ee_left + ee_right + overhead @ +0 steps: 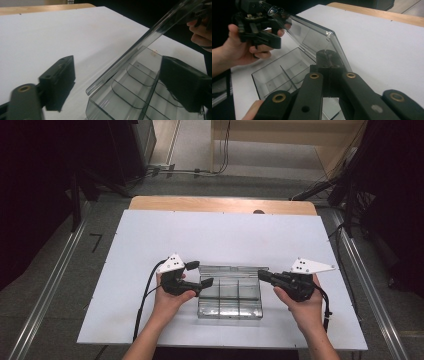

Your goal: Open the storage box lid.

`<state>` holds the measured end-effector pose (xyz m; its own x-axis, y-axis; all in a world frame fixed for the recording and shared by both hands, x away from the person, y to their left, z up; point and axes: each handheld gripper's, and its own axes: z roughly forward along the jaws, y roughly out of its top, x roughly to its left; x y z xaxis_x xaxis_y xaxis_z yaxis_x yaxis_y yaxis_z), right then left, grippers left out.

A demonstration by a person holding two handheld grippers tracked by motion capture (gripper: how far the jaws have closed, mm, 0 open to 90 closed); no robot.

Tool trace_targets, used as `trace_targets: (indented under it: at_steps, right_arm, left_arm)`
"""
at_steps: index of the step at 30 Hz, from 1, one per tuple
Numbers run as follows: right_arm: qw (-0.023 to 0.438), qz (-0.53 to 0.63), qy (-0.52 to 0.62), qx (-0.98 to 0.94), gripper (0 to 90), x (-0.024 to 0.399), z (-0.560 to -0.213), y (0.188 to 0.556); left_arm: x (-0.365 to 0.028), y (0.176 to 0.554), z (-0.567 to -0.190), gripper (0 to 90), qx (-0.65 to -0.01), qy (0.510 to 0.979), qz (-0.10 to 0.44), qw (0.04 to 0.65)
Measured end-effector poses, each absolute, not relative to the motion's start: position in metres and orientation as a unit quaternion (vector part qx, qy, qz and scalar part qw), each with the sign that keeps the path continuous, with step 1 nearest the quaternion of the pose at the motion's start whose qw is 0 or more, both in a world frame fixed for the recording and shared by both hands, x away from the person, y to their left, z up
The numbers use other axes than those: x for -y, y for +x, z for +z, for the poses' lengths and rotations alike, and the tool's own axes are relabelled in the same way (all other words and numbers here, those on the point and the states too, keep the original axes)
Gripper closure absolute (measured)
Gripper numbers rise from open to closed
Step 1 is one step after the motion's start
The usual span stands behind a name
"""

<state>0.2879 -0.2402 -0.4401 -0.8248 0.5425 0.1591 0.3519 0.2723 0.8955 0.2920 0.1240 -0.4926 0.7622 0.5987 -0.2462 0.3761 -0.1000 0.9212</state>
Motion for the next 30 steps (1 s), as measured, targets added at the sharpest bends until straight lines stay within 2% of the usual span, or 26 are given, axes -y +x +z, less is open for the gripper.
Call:
trace_targets:
  at_steps: [7,14,19,21,26,30]
  right_arm:
    - [0.093,0.533,0.287,-0.79,88.6,0.237,-0.443,0.291]
    - [0.098,0.54,0.292,-0.783,88.5,0.242,-0.443,0.292]
    - [0.103,0.536,0.291,-0.786,88.2,0.245,-0.443,0.293]
    - [0.112,0.533,0.292,-0.786,81.9,0.246,-0.442,0.293]
    - [0.123,0.534,0.296,-0.783,78.0,0.251,-0.438,0.294]
    - [0.123,0.532,0.31,-0.778,68.5,0.253,-0.439,0.297]
  left_arm:
    - [-0.128,0.293,-0.49,41.2,-0.342,0.727,0.096,0.588]
    - [-0.126,0.293,-0.492,55.6,-0.334,0.724,0.097,0.596]
    - [-0.127,0.295,-0.492,61.9,-0.341,0.72,0.099,0.596]
    - [-0.127,0.295,-0.492,62.7,-0.346,0.719,0.105,0.594]
    - [-0.128,0.295,-0.492,67.1,-0.351,0.715,0.111,0.595]
    - [-0.127,0.297,-0.492,69.6,-0.367,0.707,0.119,0.593]
